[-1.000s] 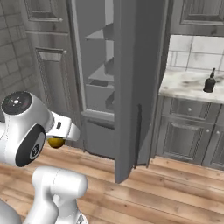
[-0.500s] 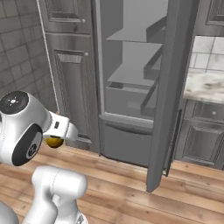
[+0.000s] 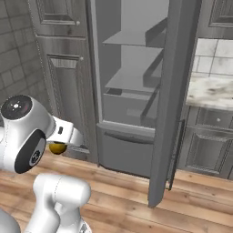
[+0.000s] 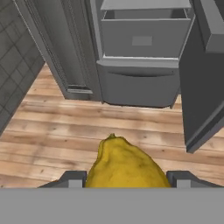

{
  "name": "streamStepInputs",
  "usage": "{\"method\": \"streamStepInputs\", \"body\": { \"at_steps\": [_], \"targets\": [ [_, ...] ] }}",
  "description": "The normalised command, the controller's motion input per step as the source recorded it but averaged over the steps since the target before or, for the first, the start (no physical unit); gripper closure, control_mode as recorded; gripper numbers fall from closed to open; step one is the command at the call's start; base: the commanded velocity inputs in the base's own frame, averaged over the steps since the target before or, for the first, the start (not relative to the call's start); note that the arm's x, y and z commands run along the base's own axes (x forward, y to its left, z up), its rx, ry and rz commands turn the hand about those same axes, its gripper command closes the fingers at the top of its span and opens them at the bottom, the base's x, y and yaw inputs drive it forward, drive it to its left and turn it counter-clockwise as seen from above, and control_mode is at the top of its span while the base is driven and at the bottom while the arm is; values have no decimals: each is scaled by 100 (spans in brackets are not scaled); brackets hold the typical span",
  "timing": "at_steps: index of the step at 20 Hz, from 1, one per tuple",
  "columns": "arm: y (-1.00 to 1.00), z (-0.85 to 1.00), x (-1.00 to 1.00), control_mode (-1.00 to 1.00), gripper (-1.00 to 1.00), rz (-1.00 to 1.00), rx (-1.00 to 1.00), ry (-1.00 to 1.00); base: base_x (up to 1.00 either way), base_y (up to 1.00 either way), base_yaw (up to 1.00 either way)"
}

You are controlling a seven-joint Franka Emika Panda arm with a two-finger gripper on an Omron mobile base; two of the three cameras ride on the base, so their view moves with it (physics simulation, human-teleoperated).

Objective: Place the liquor on the top shelf of the fridge to keep it out of children's reach, and place the lemon and apple on lower shelves for easy access.

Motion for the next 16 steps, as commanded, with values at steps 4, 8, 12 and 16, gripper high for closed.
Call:
{"method": "streamStepInputs", "body": {
  "at_steps": [4,8,12,16],
  "targets": [
    [0,0,0,100,100,0,0,0,48,0,-7],
    [0,0,0,100,100,0,0,0,46,0,-7],
    [0,0,0,100,100,0,0,0,50,0,-8],
    [0,0,0,100,100,0,0,0,54,7,-10]
  ]
}}
